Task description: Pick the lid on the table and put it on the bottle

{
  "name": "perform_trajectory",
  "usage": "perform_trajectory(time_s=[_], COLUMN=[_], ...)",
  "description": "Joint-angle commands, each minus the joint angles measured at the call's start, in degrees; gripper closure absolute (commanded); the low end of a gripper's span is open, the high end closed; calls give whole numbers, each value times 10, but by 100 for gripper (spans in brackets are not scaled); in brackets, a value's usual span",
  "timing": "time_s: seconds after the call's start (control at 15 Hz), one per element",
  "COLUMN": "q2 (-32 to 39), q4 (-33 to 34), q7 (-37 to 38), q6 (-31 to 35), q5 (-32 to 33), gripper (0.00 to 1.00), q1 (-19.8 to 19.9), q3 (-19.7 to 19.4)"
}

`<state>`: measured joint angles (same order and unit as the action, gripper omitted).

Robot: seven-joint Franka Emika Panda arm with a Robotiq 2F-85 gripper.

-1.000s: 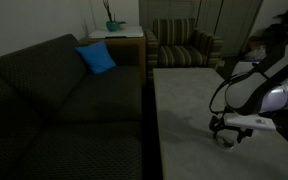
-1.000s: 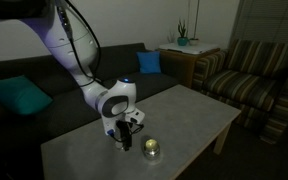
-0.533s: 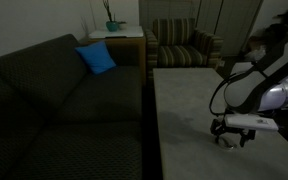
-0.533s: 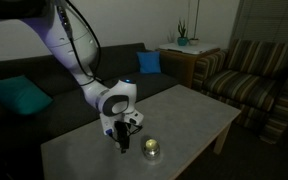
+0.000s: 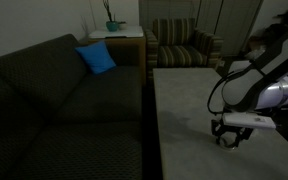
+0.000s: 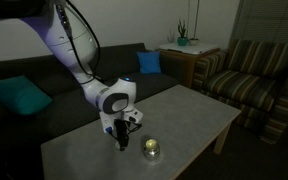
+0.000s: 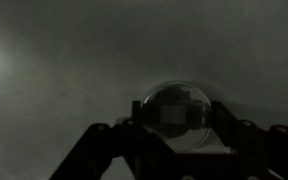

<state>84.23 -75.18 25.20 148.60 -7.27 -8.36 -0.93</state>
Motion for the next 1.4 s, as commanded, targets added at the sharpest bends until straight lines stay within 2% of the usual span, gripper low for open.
perform_trajectory(time_s=[0.0, 0.33, 0.67, 1.33], q2=[0, 0, 1, 1], q4=[1, -5, -6, -13], q7=[5, 32, 81, 170], q6=[-8, 26, 81, 125], q5=[-8, -9, -8, 10], gripper=[56, 56, 56, 56], q1=[-9, -24, -48, -105], q3=[-9, -22, -59, -126])
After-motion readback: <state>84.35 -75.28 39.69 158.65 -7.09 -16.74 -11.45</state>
